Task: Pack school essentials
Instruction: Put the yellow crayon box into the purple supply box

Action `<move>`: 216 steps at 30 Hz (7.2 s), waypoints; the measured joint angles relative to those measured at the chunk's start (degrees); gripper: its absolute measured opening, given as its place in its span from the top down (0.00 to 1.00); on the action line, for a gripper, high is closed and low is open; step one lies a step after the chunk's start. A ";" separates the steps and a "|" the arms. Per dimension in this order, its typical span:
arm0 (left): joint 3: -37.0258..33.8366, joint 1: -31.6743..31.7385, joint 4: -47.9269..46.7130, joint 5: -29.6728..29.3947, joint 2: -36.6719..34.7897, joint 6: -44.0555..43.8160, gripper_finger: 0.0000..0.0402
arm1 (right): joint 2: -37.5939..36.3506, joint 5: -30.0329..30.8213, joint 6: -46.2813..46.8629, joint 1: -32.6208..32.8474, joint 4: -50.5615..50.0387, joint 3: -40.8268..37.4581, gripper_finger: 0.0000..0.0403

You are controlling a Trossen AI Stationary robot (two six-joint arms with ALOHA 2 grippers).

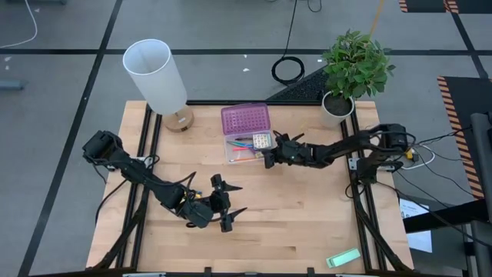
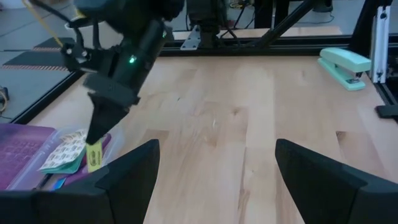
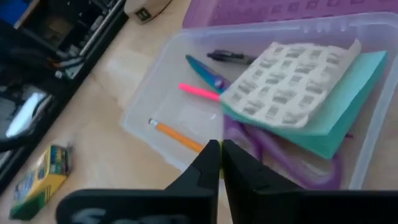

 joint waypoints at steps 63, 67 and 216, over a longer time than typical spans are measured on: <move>-0.02 -15.24 -68.89 9.00 0.00 -92.45 0.19 | -28.92 1.26 -20.45 11.25 -24.34 0.02 0.63; -0.07 -15.63 -68.82 9.33 0.52 -92.93 0.19 | -28.92 1.25 -20.45 11.25 -23.91 0.02 0.63; -2.21 -14.94 -55.46 16.65 14.12 -95.69 0.15 | -28.91 1.43 -21.45 11.21 -22.46 0.04 0.63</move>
